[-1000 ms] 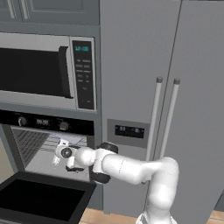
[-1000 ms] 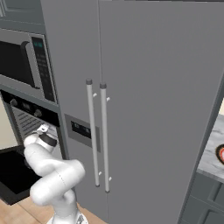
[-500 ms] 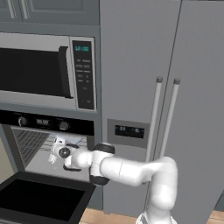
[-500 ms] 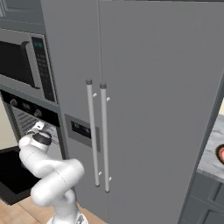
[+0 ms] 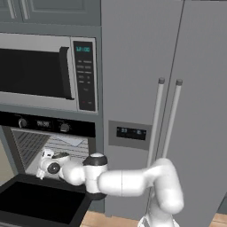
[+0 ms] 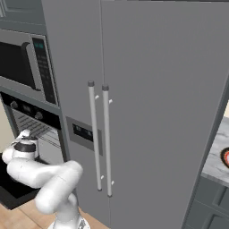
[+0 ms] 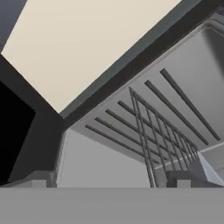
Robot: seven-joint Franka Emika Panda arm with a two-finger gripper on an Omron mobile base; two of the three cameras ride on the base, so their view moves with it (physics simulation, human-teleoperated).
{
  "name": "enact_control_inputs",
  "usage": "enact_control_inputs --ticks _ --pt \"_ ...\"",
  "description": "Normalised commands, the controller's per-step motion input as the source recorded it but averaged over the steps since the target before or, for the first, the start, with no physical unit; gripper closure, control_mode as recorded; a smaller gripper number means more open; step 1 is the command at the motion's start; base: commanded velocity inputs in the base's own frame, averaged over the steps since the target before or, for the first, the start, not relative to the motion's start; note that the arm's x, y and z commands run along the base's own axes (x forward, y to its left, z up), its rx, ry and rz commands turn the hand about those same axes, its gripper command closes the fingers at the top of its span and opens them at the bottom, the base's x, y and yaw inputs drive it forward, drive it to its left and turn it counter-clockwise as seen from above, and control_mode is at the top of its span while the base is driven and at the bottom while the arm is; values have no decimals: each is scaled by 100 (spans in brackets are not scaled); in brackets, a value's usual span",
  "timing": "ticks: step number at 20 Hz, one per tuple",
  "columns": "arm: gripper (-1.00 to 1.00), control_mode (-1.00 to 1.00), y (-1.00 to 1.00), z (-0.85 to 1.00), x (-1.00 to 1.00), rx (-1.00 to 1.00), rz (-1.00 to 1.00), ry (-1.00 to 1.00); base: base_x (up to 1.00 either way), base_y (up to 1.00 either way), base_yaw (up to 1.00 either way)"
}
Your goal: Take the baked cake out of the oven and place it on the plate for cooling. Then close the oven door.
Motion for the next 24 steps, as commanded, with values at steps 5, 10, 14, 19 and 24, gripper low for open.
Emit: enact_control_inputs --ticks 5,10,14,19,24 --pt "-100 -100 64 27 -86 0 4 0 0 0 0" --pt "-100 -100 25 46 -97 0 0 -6 0 0 0" --pt "-100 -100 -10 34 -100 0 -7 -13 0 0 0" --pt "-100 -100 -30 2 -100 6 -16 -13 0 0 0" --pt "-100 -100 -21 22 -100 8 -15 -7 0 0 0"
